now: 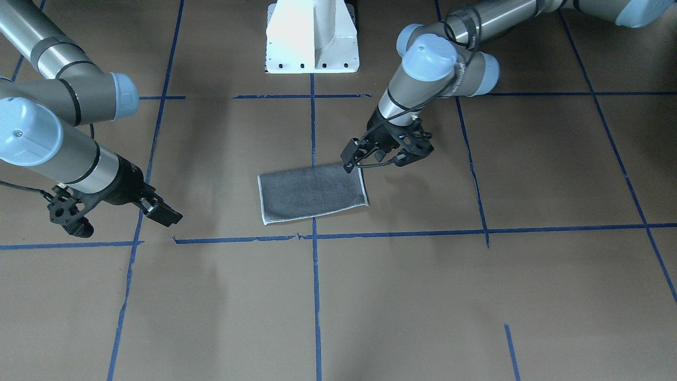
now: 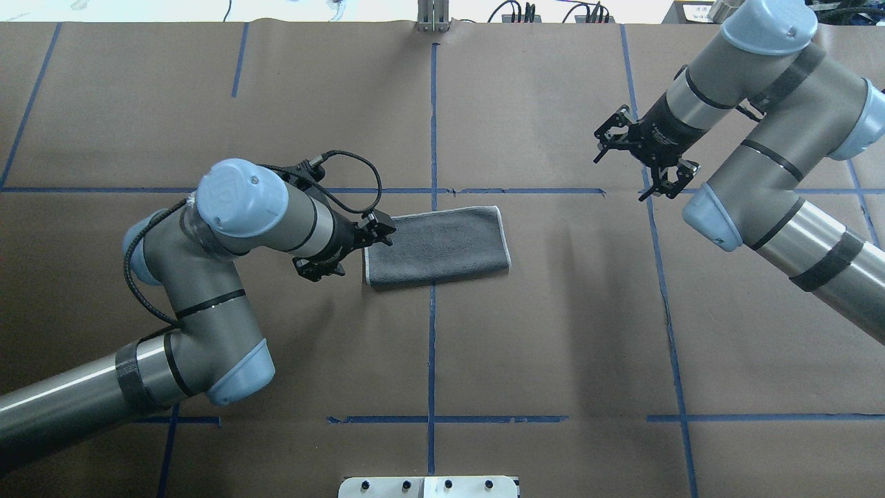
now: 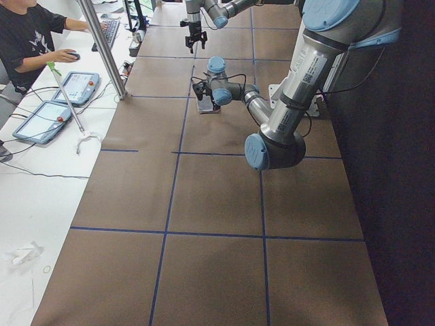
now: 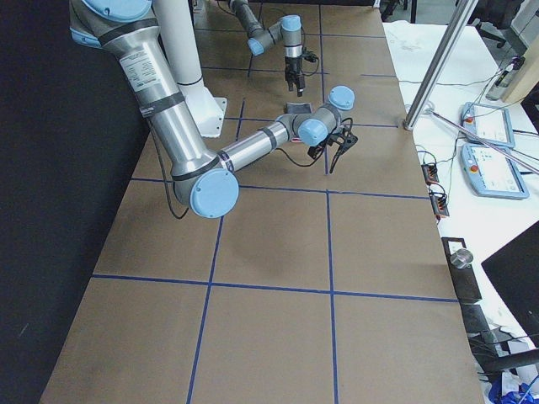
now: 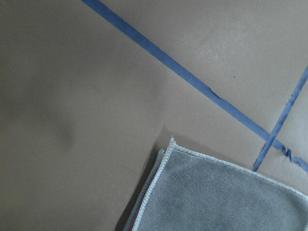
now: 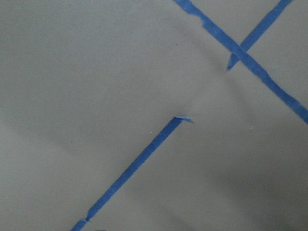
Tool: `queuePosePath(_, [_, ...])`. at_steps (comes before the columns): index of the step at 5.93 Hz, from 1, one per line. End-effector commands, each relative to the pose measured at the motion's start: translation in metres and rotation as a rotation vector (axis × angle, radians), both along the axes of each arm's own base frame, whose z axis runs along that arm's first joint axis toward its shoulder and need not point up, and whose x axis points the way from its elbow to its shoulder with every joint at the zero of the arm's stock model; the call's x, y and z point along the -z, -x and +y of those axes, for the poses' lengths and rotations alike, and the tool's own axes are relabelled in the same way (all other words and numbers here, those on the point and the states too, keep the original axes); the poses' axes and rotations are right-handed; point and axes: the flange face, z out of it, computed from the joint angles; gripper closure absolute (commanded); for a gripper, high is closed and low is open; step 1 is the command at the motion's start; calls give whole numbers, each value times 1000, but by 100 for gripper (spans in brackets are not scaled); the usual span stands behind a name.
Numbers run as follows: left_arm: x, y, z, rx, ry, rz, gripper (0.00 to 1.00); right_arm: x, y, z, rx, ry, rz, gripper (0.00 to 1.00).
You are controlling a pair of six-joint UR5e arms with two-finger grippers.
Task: Fold towel twice with both arms
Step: 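Release the towel and raise the right gripper away while left grips the folded end, then grasp the folded grey towel's end with the left gripper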
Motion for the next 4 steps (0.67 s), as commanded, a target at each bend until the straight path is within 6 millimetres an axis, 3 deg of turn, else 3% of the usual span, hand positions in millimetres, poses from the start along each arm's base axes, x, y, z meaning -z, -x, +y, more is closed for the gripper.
queuePosePath(1, [-13,-26,19,-8,-9,-56,0,-23,-11,4,34,-69,32,0])
queuePosePath(2, [-19,-35,24,-23,3,-75,0,-26,-12,5,35,-67,34,0])
queuePosePath(3, [-7,-38,23,-25,3,-74,1,-26,-12,5,35,-67,34,0])
queuePosePath(4, [-3,-38,22,-24,-1,-70,10,-25,-12,5,34,-67,34,0])
